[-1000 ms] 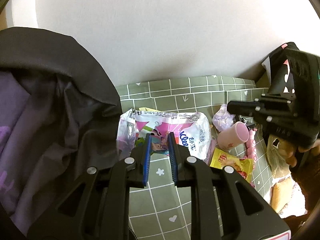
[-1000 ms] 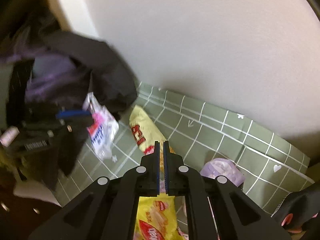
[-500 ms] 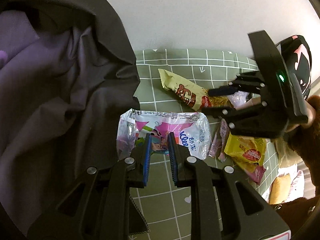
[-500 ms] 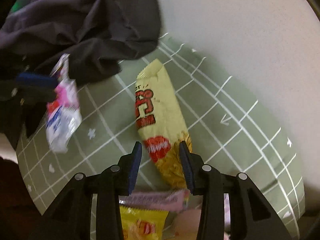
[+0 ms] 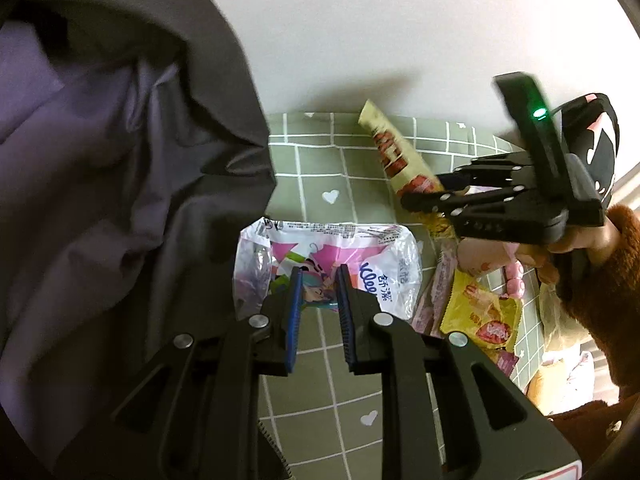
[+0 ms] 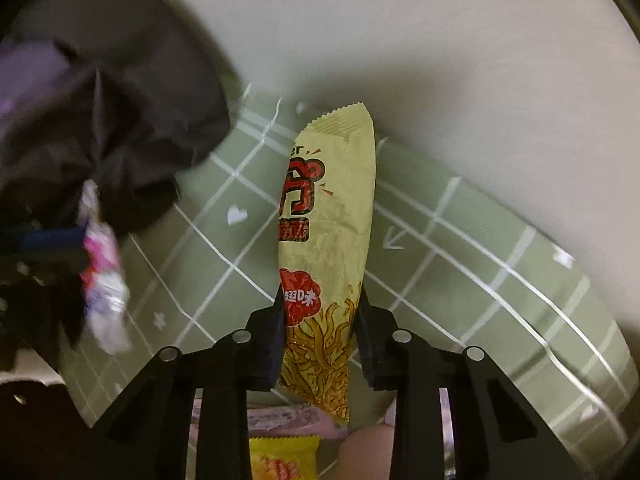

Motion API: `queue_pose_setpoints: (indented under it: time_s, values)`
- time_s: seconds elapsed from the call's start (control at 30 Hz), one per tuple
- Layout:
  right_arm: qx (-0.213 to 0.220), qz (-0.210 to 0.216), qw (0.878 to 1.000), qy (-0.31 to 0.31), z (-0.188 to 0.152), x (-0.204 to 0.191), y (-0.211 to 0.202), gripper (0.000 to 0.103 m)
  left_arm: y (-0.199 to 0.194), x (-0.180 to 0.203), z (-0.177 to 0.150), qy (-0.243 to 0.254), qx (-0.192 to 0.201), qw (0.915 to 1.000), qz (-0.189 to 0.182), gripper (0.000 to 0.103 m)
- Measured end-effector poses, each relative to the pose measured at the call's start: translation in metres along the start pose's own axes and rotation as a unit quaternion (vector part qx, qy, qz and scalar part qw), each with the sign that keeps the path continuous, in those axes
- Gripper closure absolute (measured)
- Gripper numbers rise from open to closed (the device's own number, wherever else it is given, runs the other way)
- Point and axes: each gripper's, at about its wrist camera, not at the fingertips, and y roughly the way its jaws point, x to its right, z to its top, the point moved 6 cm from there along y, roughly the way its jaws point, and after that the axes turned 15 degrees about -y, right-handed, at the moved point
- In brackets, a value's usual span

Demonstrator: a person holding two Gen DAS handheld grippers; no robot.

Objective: Collect trash
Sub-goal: 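Carry the tissue pack and yellow snack bag over the green bag and open the left gripper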

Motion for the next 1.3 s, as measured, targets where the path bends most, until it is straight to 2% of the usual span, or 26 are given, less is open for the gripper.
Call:
queue_pose_setpoints:
  time_s: [0.17, 0.3, 0.47, 0.57, 0.73, 0.9, 1.1, 1.2, 1.3]
  values:
    - [0.060, -0.022, 0.997, 0.037, -0.014, 0.006, -0.055, 0.074, 0.000, 0.023, 0.008, 0.025, 0.004, 0.9996, -0.013, 0.087]
    - [0.100, -0.056, 0.991, 0.064, -0.031, 0.015, -0.098, 0.074, -0.006, 0.054, 0.020, 0.053, 0.021, 0.9981, -0.024, 0.087]
    - [0.150, -0.107, 0.976, 0.113, -0.072, 0.025, -0.159, 0.074, -0.012, 0.104, 0.029, 0.101, 0.039, 0.9929, -0.048, 0.087]
    - [0.169, -0.146, 0.964, 0.144, -0.102, 0.030, -0.195, 0.074, -0.014, 0.146, 0.028, 0.144, 0.042, 0.9863, -0.068, 0.087]
    - [0.185, -0.219, 0.939, 0.189, -0.155, 0.037, -0.248, 0.074, -0.023, 0.218, 0.017, 0.223, 0.050, 0.9684, -0.100, 0.087]
    - [0.190, -0.277, 0.909, 0.248, -0.215, 0.038, -0.292, 0.074, -0.039, 0.297, -0.010, 0.301, 0.050, 0.9407, -0.149, 0.087]
    - [0.187, -0.324, 0.872, 0.316, -0.298, 0.037, -0.331, 0.074, -0.036, 0.364, -0.054, 0.366, 0.025, 0.9099, -0.193, 0.087]
    - [0.187, -0.336, 0.857, 0.344, -0.332, 0.038, -0.344, 0.074, -0.027, 0.390, -0.075, 0.381, 0.004, 0.8990, -0.216, 0.087]
    - [0.189, -0.348, 0.842, 0.367, -0.359, 0.032, -0.348, 0.074, -0.014, 0.413, -0.097, 0.404, -0.012, 0.8881, -0.219, 0.087]
